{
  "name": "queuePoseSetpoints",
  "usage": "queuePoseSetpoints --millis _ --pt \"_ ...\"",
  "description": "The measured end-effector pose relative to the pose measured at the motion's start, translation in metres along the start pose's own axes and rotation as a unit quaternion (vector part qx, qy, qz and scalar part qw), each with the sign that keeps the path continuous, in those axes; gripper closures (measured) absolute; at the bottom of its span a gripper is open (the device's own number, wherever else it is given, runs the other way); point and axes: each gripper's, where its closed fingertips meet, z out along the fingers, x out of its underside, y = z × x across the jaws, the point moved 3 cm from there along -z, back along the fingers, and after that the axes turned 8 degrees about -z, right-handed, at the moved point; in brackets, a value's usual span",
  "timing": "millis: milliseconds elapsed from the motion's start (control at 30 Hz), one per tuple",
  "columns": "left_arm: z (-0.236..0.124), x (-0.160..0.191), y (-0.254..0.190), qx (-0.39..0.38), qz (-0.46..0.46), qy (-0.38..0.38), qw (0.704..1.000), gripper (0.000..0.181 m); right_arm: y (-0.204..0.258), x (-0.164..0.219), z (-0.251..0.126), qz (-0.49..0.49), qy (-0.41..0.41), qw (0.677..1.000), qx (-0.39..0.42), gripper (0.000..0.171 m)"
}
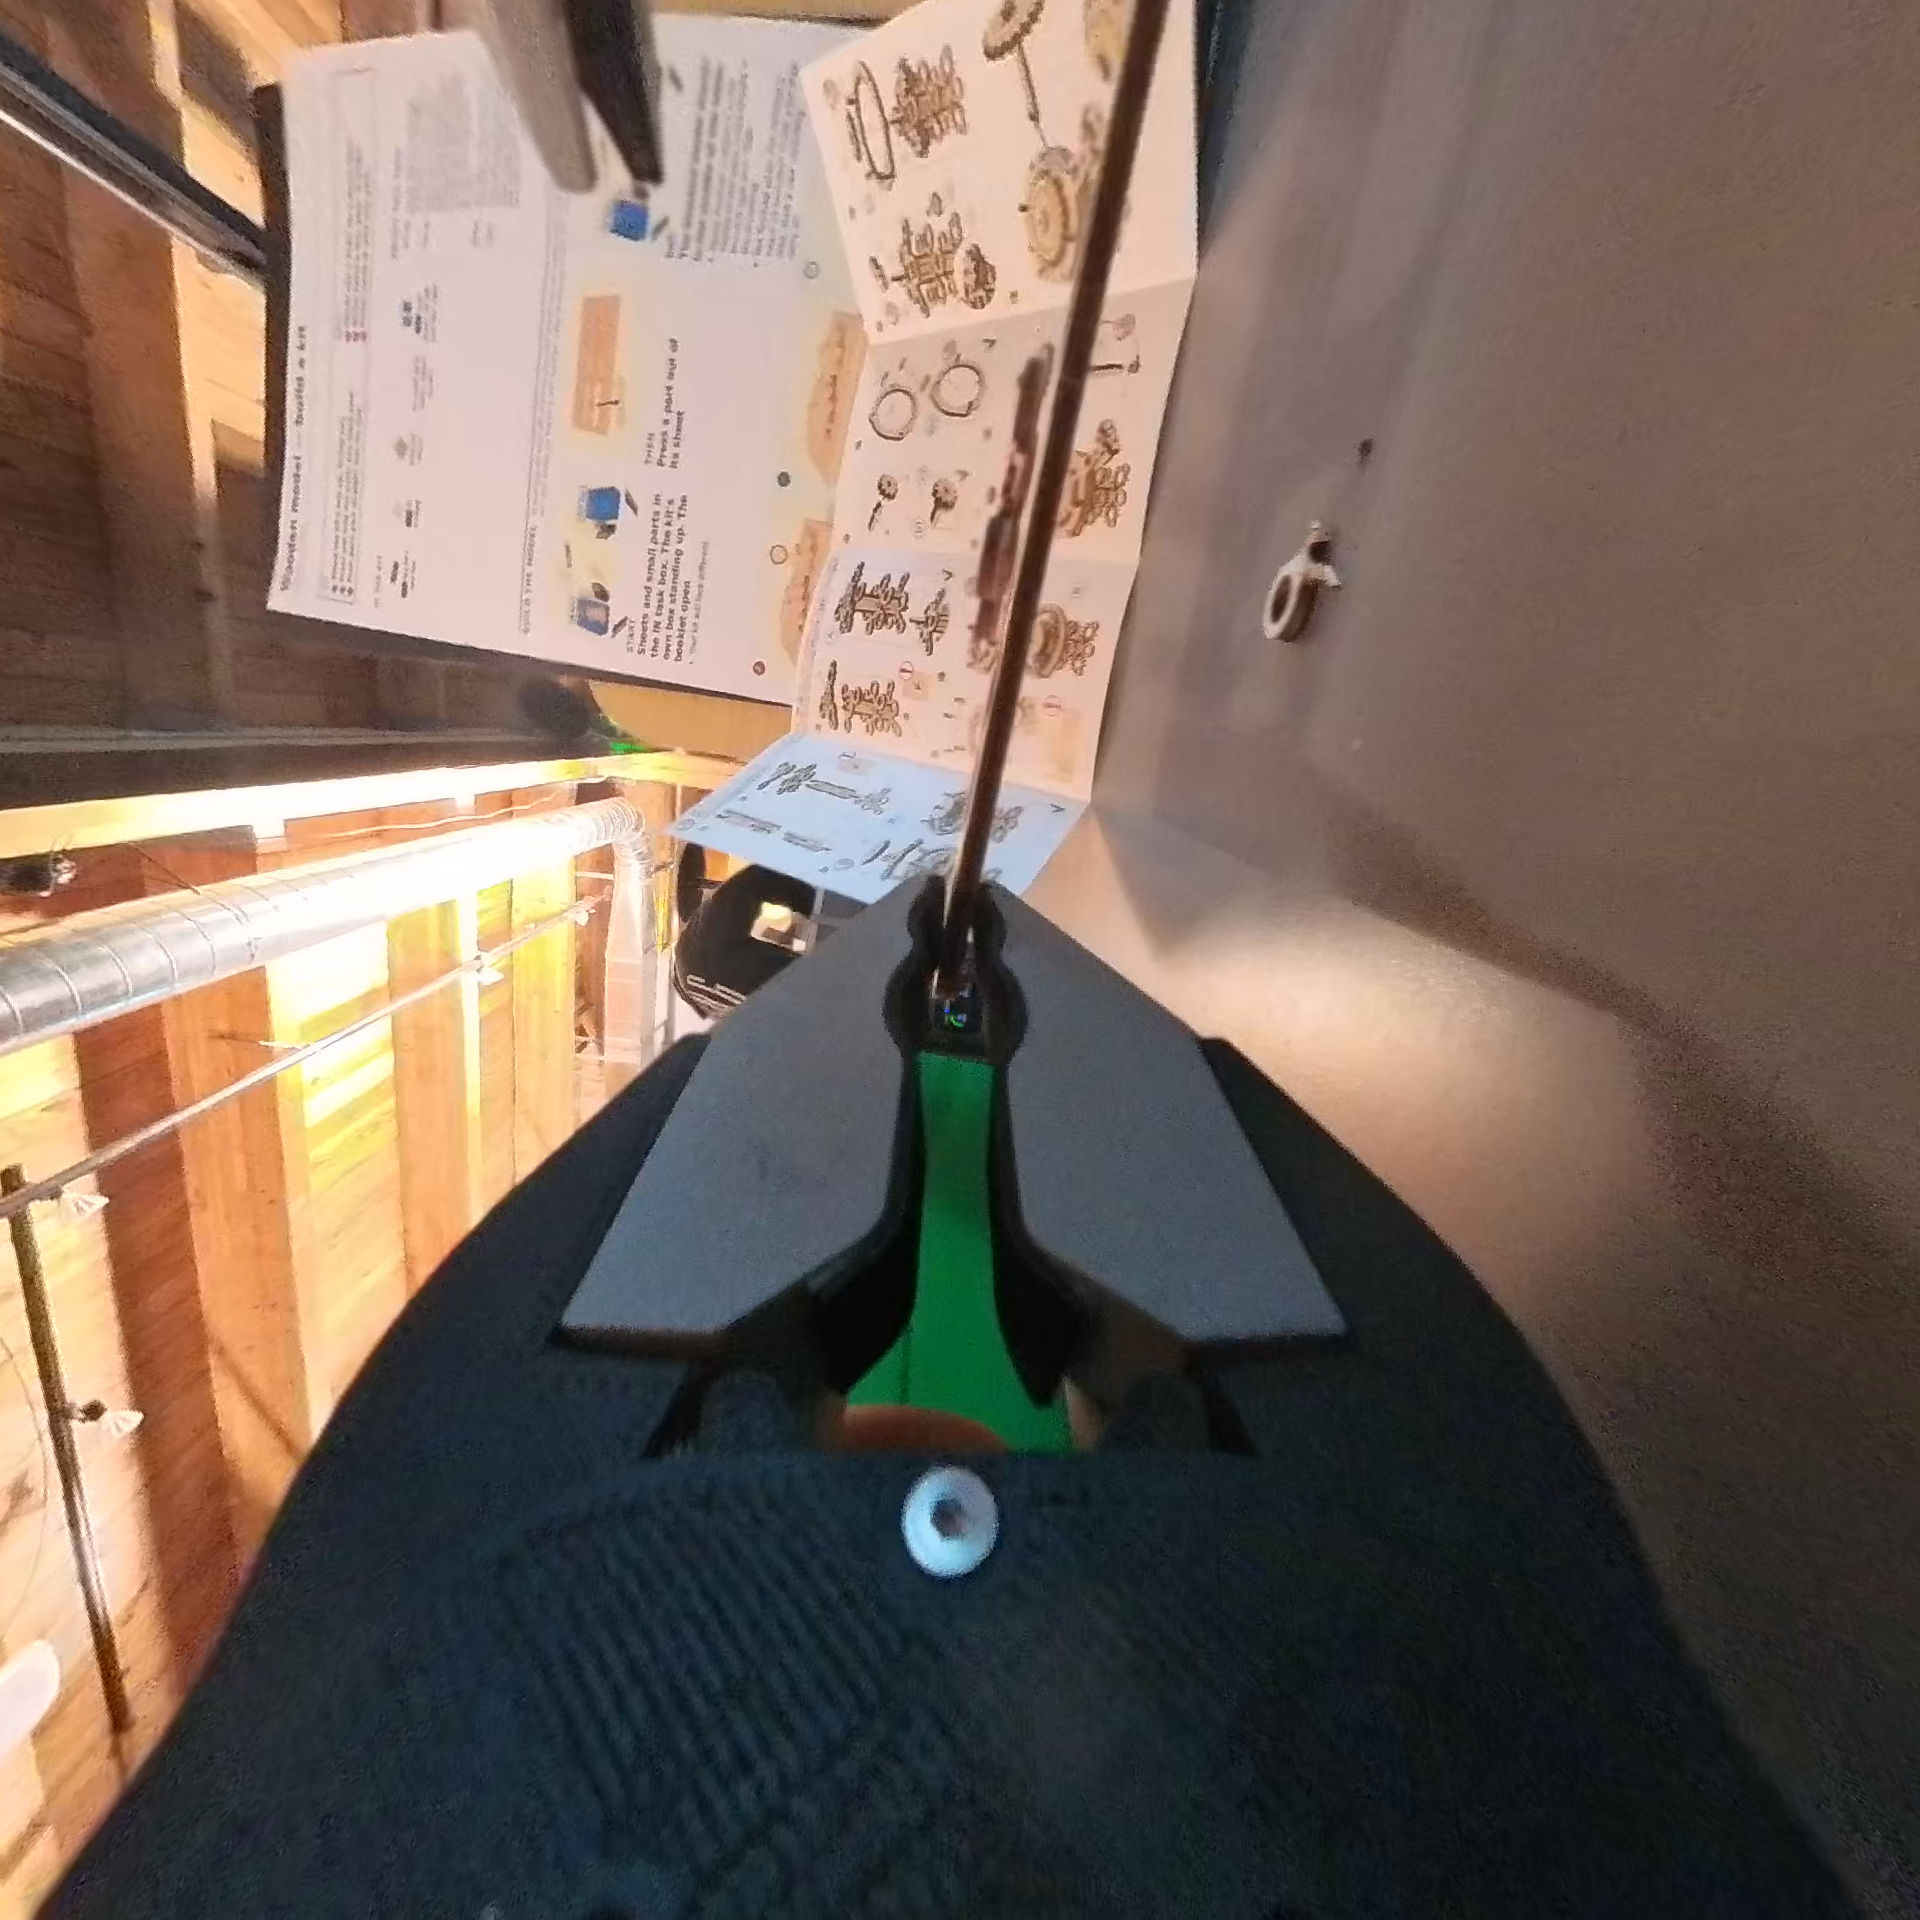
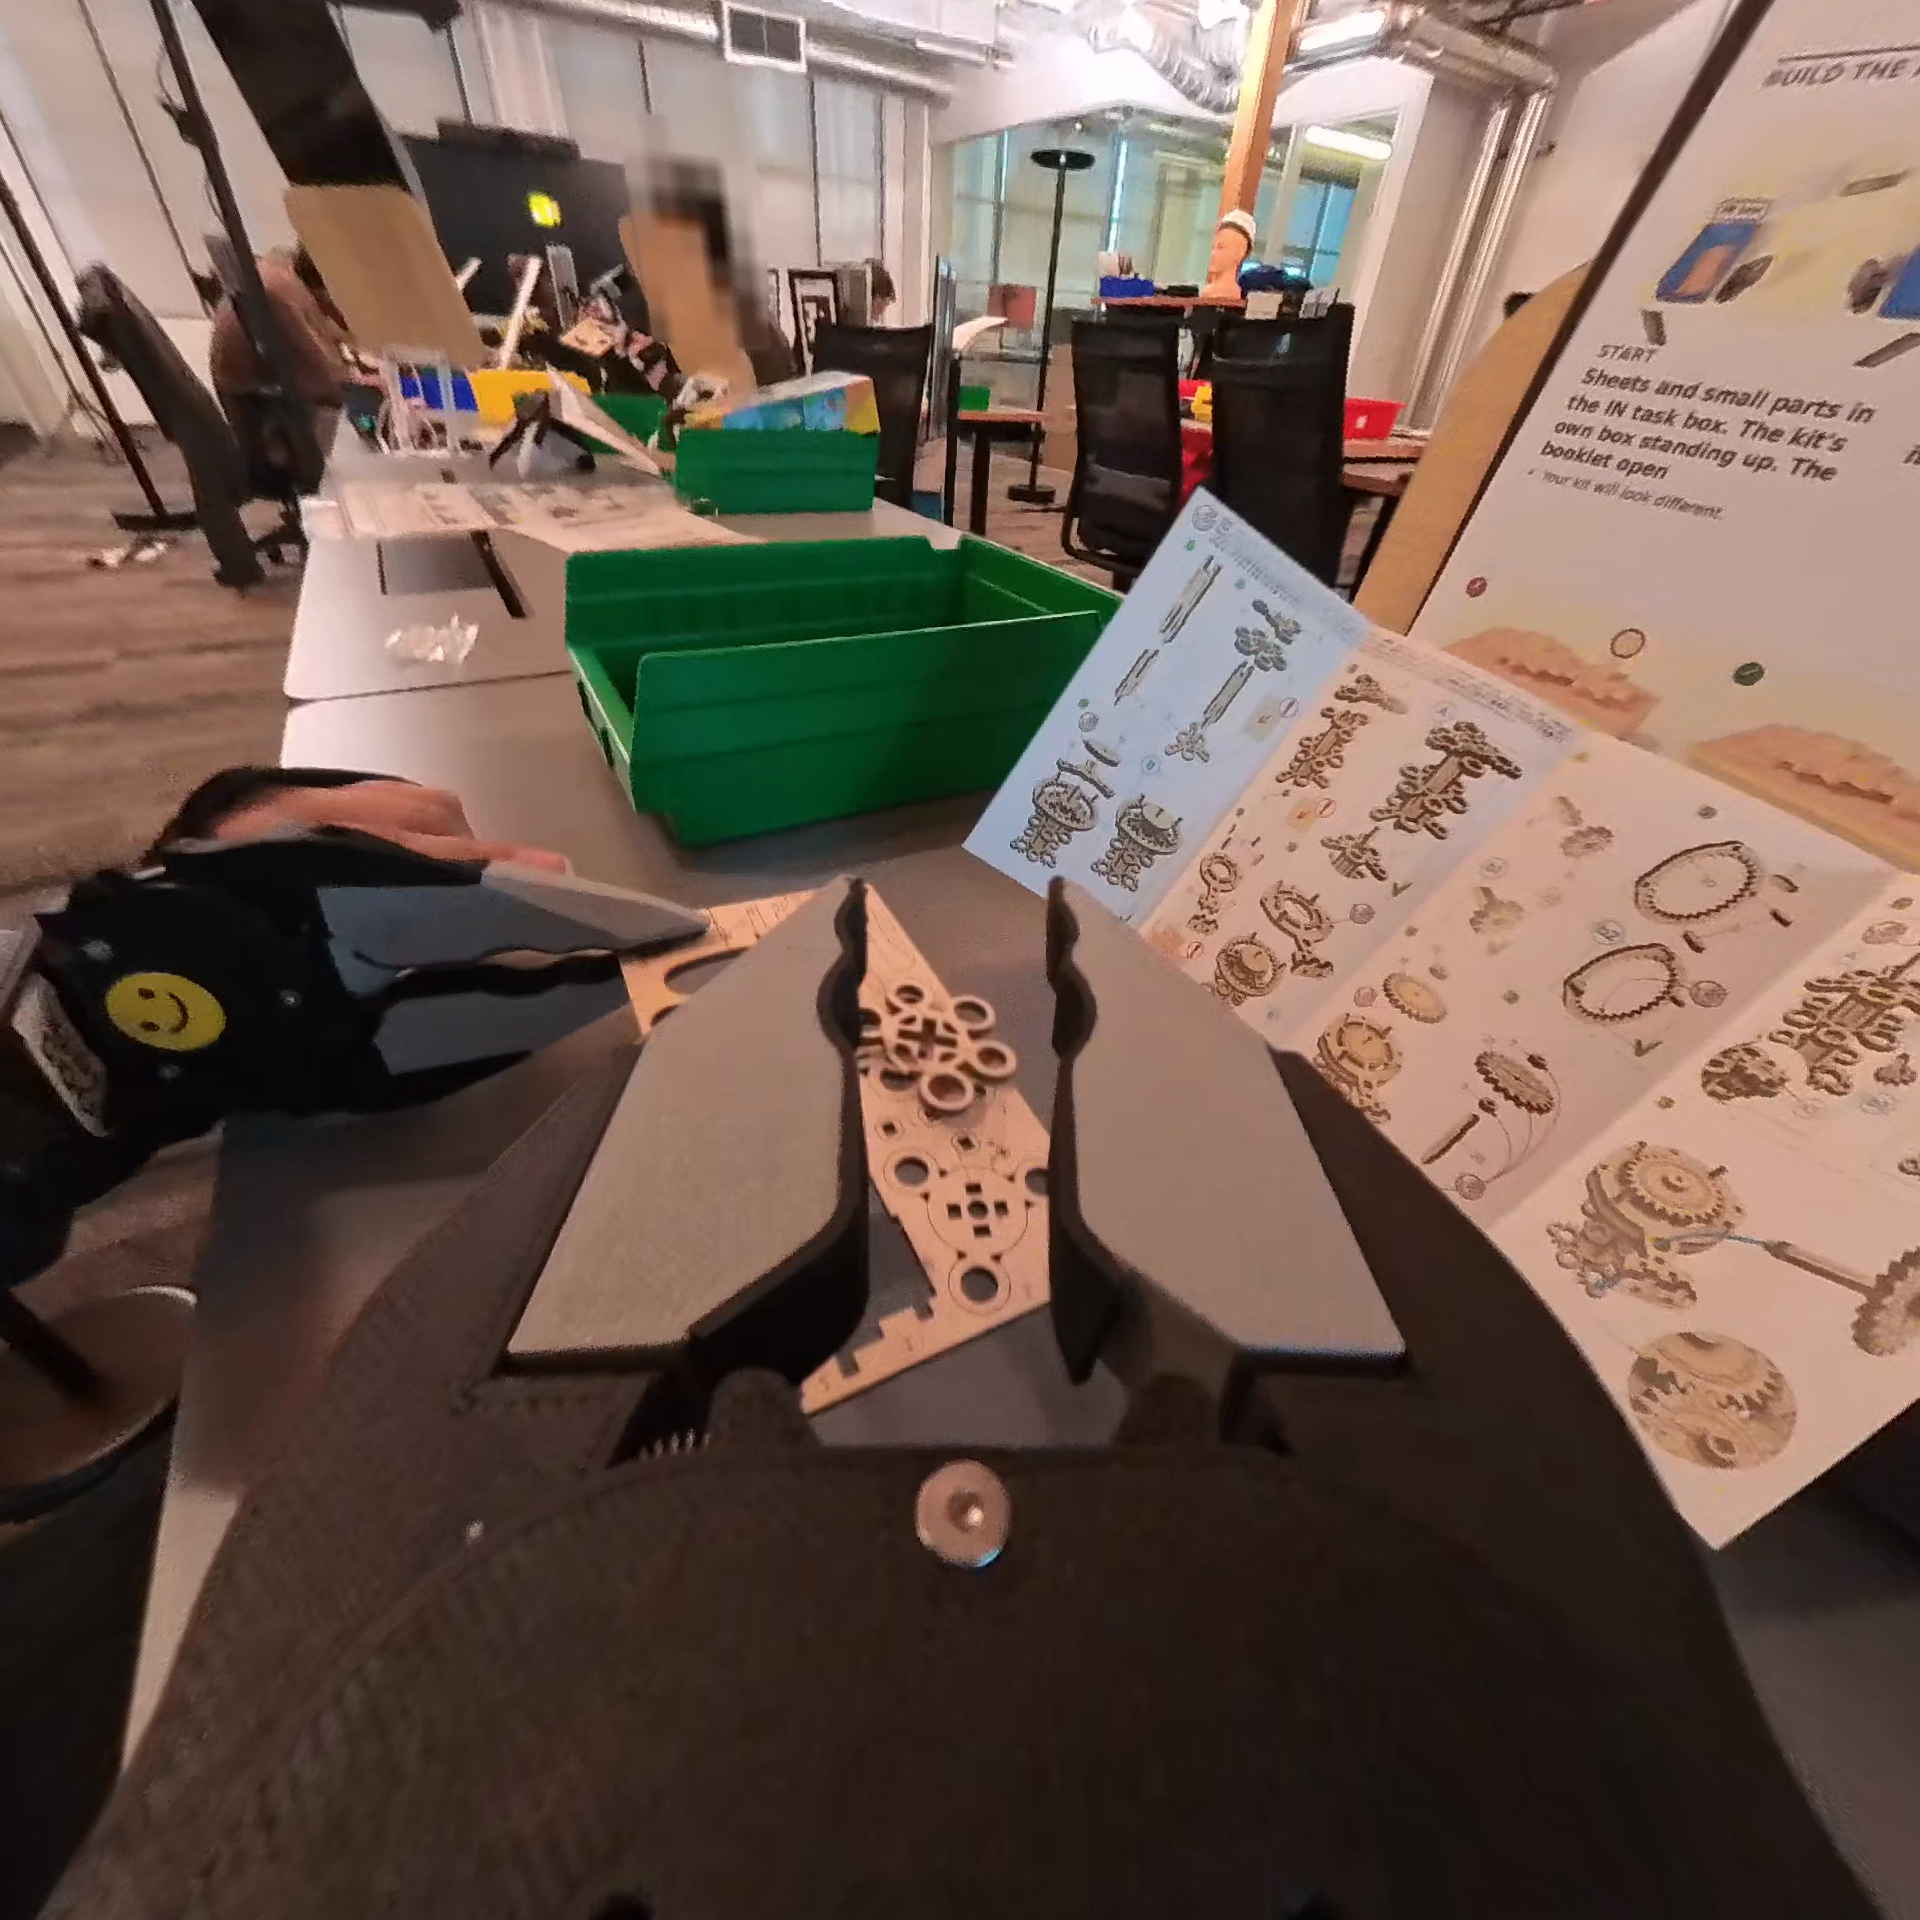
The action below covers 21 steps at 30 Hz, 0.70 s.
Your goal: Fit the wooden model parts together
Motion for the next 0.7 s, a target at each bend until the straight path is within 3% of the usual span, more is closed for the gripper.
queuePoseSetpoints --millis 167,300,433,700 --pt "-0.001 -0.007 -0.011 0.023 0.029 -0.015 0.999 0.18 0.001 0.015 0.006 0.003 0.048 0.999 -0.007 0.135" --pt "-0.002 -0.009 -0.013 0.018 0.051 -0.018 0.998 0.179 0.017 0.035 0.015 -0.002 0.109 0.992 -0.061 0.136" --pt "-0.004 -0.013 -0.01 0.008 0.05 -0.032 0.998 0.179 0.029 0.063 0.025 -0.022 0.19 0.978 -0.084 0.123" --pt "-0.006 -0.013 -0.007 -0.002 0.056 -0.036 0.998 0.179 0.005 0.073 0.028 -0.1 0.232 0.967 0.024 0.134"
